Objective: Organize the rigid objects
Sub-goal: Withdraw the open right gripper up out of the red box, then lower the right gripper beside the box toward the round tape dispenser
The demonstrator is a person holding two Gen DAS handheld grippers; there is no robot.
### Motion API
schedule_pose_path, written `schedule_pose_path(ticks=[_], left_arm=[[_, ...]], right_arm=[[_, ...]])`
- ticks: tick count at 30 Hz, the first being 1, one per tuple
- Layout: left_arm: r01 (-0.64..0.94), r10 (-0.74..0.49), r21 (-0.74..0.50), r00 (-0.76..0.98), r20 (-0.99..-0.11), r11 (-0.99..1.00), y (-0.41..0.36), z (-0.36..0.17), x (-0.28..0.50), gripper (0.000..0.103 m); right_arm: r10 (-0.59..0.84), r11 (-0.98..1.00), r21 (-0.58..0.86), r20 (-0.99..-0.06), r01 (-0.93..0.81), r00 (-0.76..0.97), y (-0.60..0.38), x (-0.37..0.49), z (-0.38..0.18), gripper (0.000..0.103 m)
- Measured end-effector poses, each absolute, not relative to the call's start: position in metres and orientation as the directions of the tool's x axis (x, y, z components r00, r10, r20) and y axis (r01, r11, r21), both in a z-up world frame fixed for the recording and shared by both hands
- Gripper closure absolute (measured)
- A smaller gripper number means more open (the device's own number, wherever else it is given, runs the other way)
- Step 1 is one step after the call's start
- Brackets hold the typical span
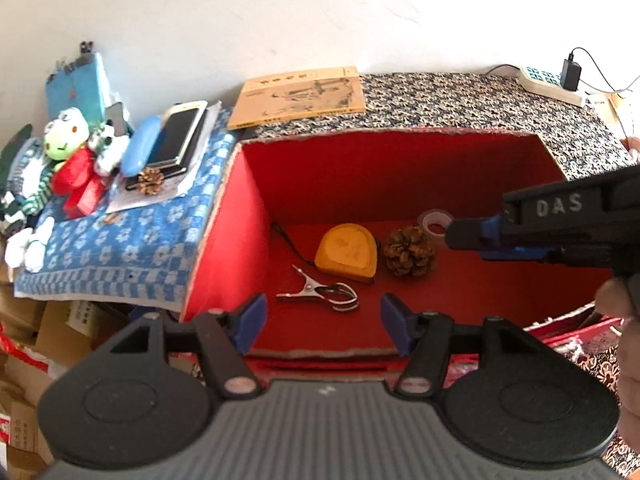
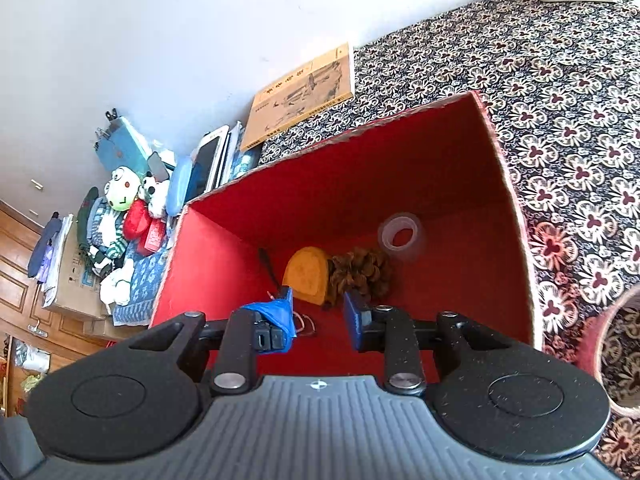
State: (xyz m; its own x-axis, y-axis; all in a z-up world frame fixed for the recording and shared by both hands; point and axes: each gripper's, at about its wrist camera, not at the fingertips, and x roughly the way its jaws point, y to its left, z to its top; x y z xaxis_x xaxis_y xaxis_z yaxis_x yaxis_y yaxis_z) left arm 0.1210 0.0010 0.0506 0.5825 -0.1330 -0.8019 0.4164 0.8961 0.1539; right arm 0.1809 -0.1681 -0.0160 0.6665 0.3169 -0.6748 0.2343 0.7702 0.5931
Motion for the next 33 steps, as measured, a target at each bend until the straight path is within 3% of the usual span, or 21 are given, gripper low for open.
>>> schedule_pose_path(ticks=[24,33], left_arm=[[0.251,0.003,0.205,0.624,-0.781,0.946,0.014,0.063,0.041,0.039],[0.215,0.048,0.211,0.585,-0.81,0.953,0.031,0.045,0.037,0.039]], right_arm=[[0.383,0.82,0.572,-0.552,0.003,0.741,-0.155,0.091,0.015,0.091],[0.435,0.805,0.593,-0.563,-0.023,0.703,-0.141,0.086,-0.001,0.091]])
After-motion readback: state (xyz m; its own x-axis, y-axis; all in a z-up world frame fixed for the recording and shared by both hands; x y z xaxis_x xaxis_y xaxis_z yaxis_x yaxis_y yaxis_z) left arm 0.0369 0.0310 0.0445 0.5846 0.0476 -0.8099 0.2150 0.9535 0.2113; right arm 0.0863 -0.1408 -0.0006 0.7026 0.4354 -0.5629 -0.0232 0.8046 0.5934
